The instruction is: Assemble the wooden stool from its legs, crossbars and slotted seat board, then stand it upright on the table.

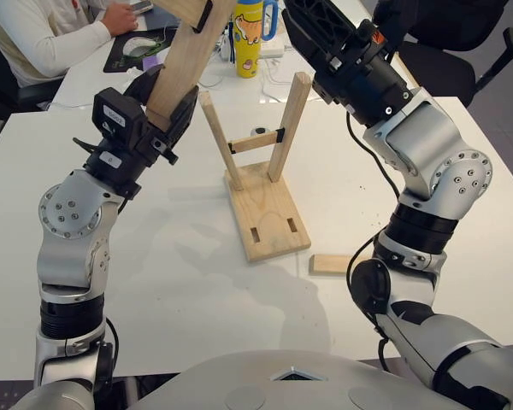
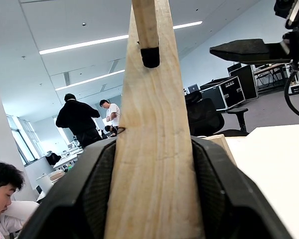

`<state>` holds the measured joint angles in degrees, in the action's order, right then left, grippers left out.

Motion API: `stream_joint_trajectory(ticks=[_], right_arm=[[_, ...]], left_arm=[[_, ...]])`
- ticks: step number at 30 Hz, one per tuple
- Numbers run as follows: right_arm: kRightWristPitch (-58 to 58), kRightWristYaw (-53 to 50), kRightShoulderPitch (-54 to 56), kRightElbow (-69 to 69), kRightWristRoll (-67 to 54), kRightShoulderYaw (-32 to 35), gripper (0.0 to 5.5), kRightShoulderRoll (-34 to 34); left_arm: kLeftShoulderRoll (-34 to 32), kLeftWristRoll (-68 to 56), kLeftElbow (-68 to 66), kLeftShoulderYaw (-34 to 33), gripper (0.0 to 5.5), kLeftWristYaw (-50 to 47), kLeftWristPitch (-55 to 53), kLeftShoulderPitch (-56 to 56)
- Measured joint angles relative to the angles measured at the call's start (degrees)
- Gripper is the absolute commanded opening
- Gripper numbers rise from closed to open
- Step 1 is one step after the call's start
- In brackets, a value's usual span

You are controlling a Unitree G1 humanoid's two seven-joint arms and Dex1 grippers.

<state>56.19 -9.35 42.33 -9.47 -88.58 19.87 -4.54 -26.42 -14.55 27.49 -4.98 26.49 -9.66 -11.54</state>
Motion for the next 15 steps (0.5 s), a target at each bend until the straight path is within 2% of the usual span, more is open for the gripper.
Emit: stream_joint_trajectory(ticks=[12,15], right_arm=[[-5.17,-1.06,1.11,1.28,-2.15,-2.82,3.43,-2.5],[-5.64,-0.93,1.25,1.58,-2.4,-3.23,3.0,-2.66]], left_arm=[[-1.08,1.2,0.43,5.5,2.05,5.37,1.17,0.04],[-1.06,1.31,0.43,6.34,2.05,6.06,1.26,0.03]])
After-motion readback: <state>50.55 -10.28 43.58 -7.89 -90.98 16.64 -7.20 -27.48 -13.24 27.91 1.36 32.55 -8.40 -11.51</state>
